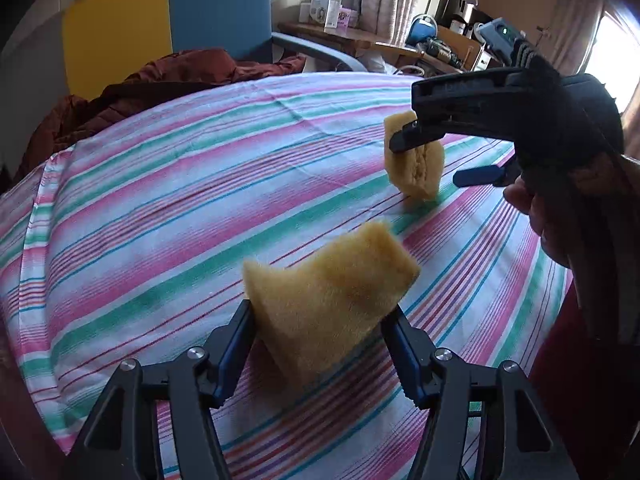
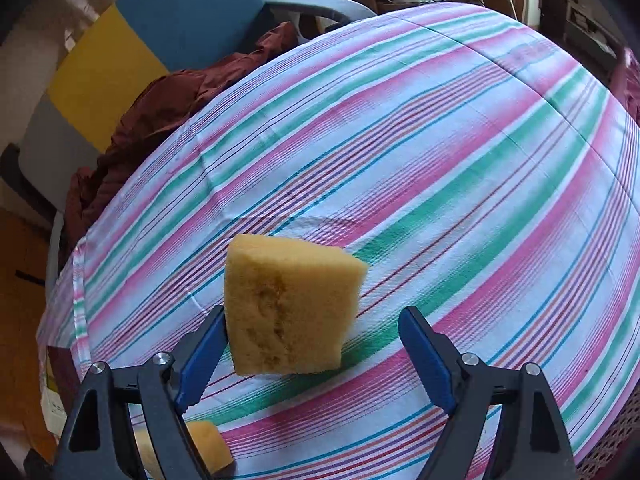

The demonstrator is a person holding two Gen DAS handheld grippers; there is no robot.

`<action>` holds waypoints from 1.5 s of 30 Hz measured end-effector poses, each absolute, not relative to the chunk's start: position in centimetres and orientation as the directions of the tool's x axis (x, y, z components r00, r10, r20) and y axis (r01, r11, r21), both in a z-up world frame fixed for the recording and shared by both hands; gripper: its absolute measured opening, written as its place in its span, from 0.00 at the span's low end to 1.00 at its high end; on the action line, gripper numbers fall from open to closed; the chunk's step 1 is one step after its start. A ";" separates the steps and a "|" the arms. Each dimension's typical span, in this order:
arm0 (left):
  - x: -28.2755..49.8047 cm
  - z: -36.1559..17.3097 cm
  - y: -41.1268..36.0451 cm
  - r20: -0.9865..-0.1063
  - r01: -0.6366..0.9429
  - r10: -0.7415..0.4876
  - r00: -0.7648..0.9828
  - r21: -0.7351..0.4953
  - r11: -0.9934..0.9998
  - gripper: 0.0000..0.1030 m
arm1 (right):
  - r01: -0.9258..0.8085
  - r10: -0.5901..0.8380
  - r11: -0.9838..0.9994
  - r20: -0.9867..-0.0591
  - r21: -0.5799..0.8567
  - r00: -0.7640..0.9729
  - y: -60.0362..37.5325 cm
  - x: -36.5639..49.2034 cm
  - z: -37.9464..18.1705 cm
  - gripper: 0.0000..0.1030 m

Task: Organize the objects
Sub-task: 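Grasp the larger yellow sponge with the left gripper while the right gripper grasps the other sponge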

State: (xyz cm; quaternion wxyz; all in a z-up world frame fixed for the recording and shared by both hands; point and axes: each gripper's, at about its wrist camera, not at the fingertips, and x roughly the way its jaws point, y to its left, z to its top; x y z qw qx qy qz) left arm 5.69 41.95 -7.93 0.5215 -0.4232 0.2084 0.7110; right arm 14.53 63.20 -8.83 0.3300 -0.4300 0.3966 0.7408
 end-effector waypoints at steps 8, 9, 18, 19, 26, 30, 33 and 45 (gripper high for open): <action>5.5 -8.4 40.3 -0.832 -0.903 0.547 -0.092 -0.162 -0.398 0.50 | -0.777 0.165 -0.581 -0.900 0.242 -0.404 61.7 12.5 -8.4 0.55; 5.5 -8.3 40.0 -0.832 -0.901 0.547 -0.096 -0.161 -0.403 0.49 | -0.771 0.170 -0.593 -0.901 0.231 -0.400 61.5 12.3 -8.4 0.54; 5.6 -7.5 37.4 -0.832 -0.872 0.538 -0.132 -0.160 -0.462 0.48 | -0.665 0.148 -0.716 -0.883 0.215 -0.445 59.0 10.7 -7.3 0.53; 5.6 -7.3 37.0 -0.830 -0.868 0.539 -0.141 -0.158 -0.470 0.48 | -0.641 0.151 -0.741 -0.880 0.201 -0.450 58.4 10.3 -7.1 0.53; 6.4 -5.1 34.6 -0.806 -0.863 0.561 -0.191 -0.134 -0.487 0.48 | -0.525 0.168 -0.842 -0.866 0.122 -0.471 55.1 9.0 -6.4 0.54; 6.3 -4.6 33.5 -0.801 -0.854 0.560 -0.212 -0.127 -0.505 0.48 | -0.506 0.182 -0.858 -0.866 0.091 -0.465 54.3 8.8 -6.4 0.54; 6.0 -4.3 32.2 -0.794 -0.848 0.565 -0.225 -0.125 -0.514 0.48 | -0.502 0.192 -0.861 -0.863 0.080 -0.466 54.0 8.9 -6.3 0.54; 4.5 -1.6 27.3 -0.748 -0.801 0.591 -0.303 -0.137 -0.583 0.48 | -0.478 0.206 -0.878 -0.881 0.026 -0.426 52.8 8.4 -6.7 0.54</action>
